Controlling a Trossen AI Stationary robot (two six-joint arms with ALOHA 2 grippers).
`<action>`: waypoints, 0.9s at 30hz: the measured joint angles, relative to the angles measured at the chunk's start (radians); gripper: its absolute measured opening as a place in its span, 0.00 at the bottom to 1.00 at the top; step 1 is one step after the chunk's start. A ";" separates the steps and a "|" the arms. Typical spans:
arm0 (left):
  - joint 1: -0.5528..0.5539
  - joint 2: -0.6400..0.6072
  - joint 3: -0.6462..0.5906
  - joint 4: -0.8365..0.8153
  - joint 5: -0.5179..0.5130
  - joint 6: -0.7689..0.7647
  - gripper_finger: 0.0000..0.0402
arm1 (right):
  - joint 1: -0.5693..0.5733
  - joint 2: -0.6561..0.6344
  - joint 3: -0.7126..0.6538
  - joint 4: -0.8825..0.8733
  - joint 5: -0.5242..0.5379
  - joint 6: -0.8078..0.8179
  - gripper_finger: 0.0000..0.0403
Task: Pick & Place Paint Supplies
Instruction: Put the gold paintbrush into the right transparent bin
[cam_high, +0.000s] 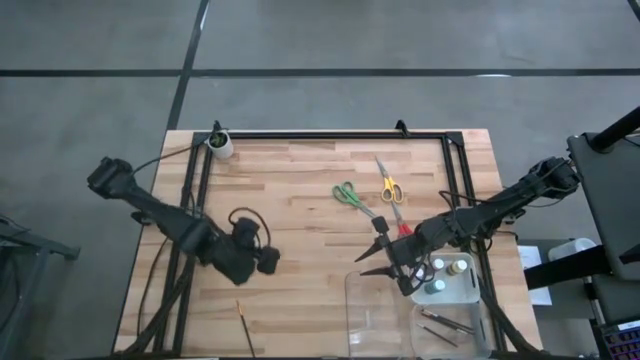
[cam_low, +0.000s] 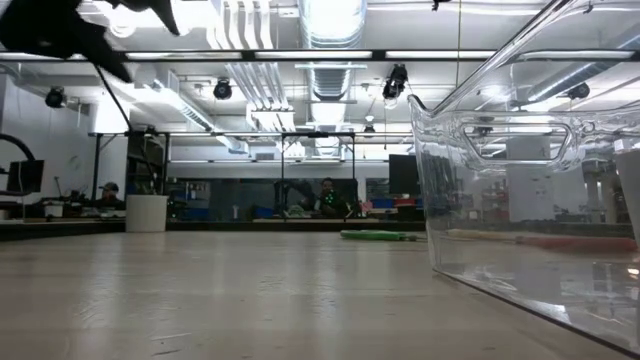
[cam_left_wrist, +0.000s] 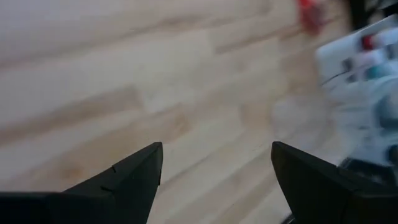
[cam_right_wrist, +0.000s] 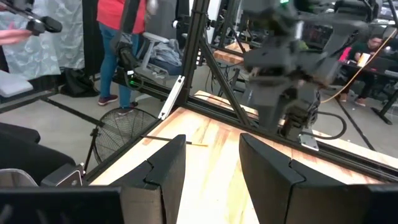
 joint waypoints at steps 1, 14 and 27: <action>-0.014 0.025 0.017 -0.023 0.013 -0.034 0.76 | 0.000 0.000 0.000 0.000 0.000 0.000 0.36; -0.167 0.266 0.199 -0.124 0.192 -0.459 0.76 | 0.000 0.000 0.000 0.000 0.000 0.000 0.36; -0.260 0.410 0.288 -0.110 0.369 -0.750 0.76 | 0.000 0.000 0.000 0.000 0.000 0.000 0.36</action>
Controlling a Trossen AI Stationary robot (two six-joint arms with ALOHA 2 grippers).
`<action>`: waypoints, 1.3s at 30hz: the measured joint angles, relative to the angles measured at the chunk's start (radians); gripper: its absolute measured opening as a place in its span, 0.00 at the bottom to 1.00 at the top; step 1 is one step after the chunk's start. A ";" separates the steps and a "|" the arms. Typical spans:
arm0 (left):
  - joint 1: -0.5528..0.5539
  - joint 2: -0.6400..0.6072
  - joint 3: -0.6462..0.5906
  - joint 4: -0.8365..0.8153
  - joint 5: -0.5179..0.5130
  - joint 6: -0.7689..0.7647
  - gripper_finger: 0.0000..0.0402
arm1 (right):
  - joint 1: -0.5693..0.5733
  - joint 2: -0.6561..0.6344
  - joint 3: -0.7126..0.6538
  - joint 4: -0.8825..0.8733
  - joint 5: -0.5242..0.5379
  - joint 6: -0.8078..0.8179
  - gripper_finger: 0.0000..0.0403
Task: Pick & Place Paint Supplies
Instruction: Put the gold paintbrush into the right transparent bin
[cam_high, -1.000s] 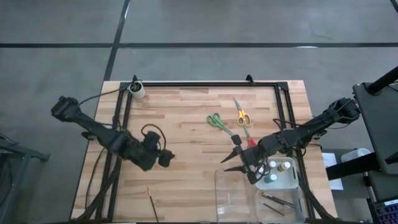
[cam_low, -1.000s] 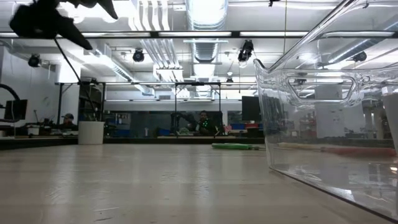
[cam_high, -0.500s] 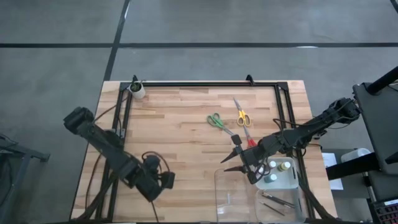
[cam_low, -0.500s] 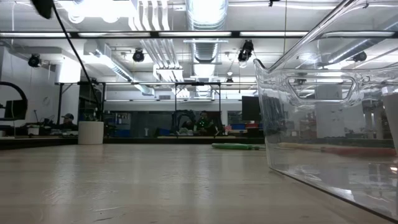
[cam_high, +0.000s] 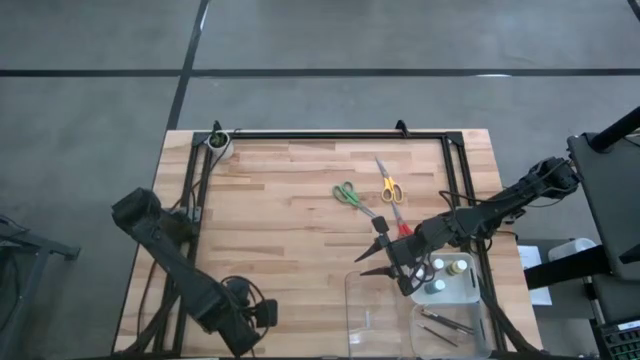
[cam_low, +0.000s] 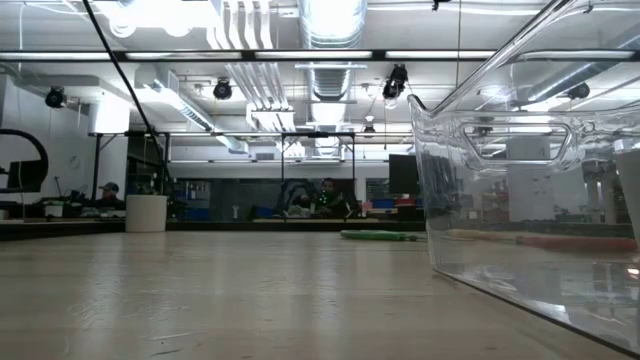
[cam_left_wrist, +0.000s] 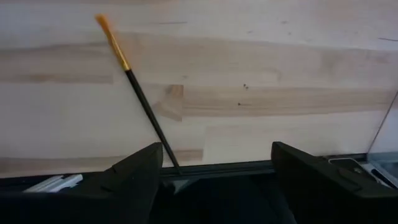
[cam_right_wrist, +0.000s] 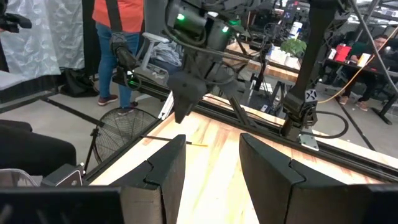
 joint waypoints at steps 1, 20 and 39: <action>-0.004 0.005 0.000 0.005 0.000 -0.010 0.76 | 0.000 0.000 0.000 0.000 0.000 0.000 0.36; -0.062 0.075 -0.006 0.128 0.035 -0.159 0.76 | 0.000 0.000 0.000 -0.006 0.001 0.000 0.36; -0.076 0.111 -0.008 0.153 0.082 -0.235 0.76 | 0.000 0.000 0.000 -0.011 0.000 0.000 0.36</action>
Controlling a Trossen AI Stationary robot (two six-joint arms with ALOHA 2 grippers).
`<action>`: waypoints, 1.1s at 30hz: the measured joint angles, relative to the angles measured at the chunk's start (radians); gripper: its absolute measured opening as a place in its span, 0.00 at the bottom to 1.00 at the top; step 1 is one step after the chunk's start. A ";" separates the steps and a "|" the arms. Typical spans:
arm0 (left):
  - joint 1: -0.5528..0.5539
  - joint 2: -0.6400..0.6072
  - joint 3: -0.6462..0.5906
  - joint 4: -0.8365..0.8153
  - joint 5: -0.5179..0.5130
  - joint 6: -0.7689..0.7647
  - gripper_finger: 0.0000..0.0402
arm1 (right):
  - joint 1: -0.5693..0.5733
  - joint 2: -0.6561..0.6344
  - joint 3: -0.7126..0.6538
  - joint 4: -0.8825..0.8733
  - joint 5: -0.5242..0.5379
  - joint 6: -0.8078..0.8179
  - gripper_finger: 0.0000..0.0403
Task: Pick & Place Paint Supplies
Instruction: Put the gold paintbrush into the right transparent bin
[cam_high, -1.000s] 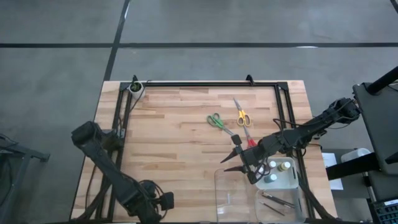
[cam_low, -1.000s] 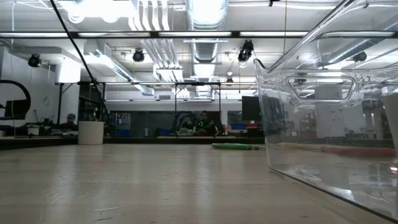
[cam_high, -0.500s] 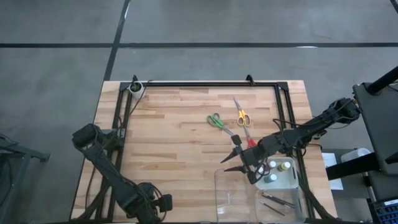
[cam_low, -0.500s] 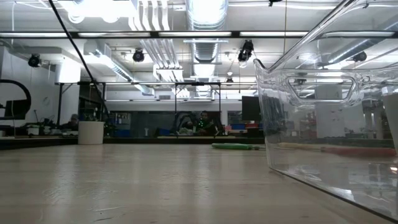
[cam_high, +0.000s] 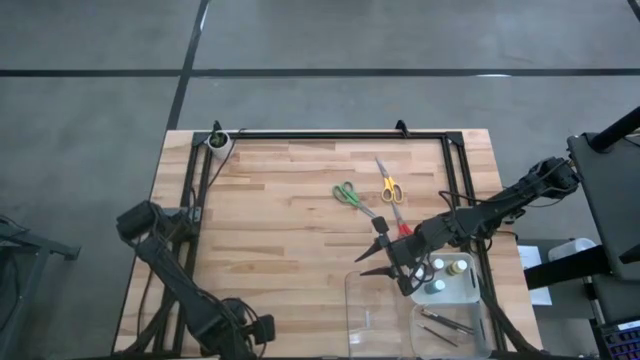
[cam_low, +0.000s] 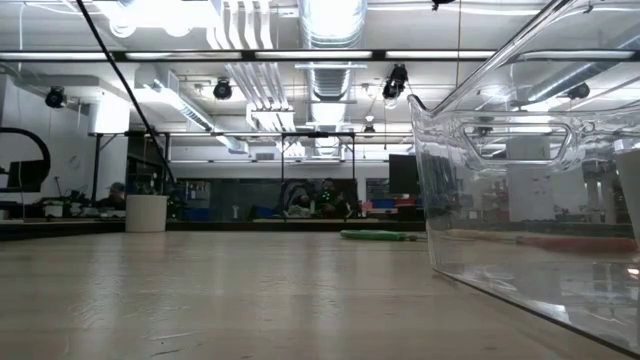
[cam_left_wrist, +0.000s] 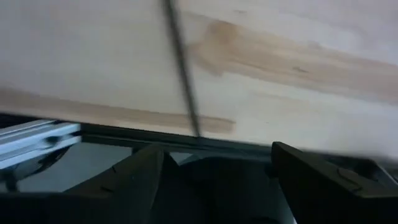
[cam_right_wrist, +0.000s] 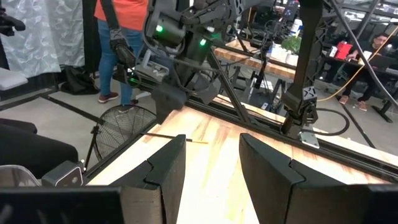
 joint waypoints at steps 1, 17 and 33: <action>0.000 0.006 -0.006 -0.003 0.020 -0.025 0.76 | 0.000 0.000 0.000 0.000 0.000 0.000 0.36; 0.000 0.081 -0.049 0.008 0.037 -0.052 0.76 | 0.000 0.000 0.000 -0.011 0.000 0.000 0.36; -0.008 0.138 -0.045 -0.013 0.006 -0.020 0.76 | 0.000 0.000 0.000 -0.012 0.000 0.000 0.36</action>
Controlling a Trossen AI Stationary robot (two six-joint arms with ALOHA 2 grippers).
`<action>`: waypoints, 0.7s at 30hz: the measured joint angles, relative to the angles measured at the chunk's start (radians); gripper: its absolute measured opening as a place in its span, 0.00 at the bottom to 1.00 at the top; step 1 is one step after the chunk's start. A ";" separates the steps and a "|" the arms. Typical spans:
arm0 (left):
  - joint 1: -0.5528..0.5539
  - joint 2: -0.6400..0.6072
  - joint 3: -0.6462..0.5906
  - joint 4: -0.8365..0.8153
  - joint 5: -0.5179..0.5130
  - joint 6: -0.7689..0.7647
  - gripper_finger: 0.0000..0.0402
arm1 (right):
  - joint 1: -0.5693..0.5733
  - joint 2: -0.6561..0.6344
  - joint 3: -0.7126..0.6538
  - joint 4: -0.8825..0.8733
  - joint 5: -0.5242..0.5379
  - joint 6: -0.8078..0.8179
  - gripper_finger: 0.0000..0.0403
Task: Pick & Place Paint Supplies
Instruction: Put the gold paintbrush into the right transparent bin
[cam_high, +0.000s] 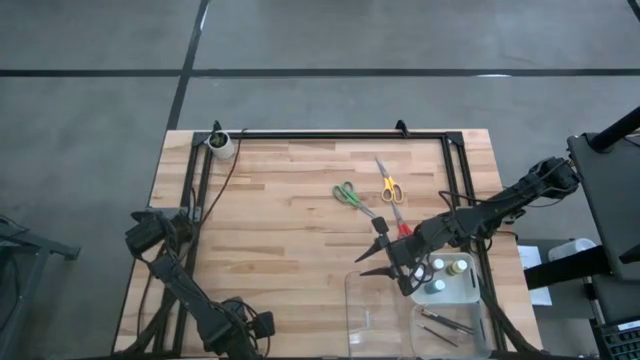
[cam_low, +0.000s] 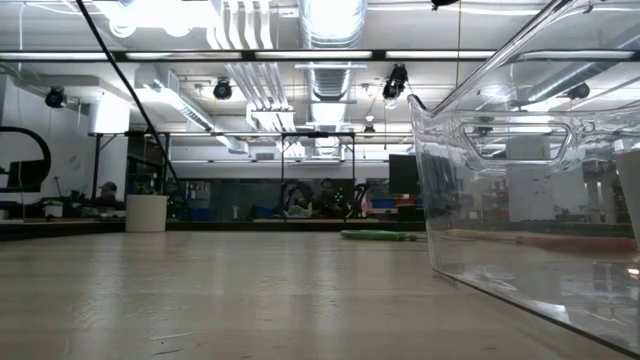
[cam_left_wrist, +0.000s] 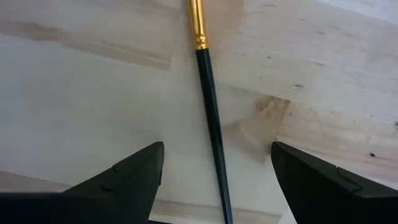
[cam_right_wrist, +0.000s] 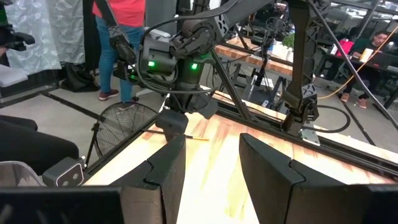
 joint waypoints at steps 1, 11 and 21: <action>0.000 0.001 0.000 0.000 0.000 0.000 0.76 | 0.000 0.000 0.000 0.000 0.000 0.000 0.36; -0.001 0.002 0.000 -0.003 0.001 0.000 0.67 | 0.000 0.000 0.000 0.000 0.000 0.000 0.36; -0.001 0.002 -0.001 -0.003 0.005 0.000 0.37 | 0.000 0.000 0.000 0.000 0.000 0.000 0.36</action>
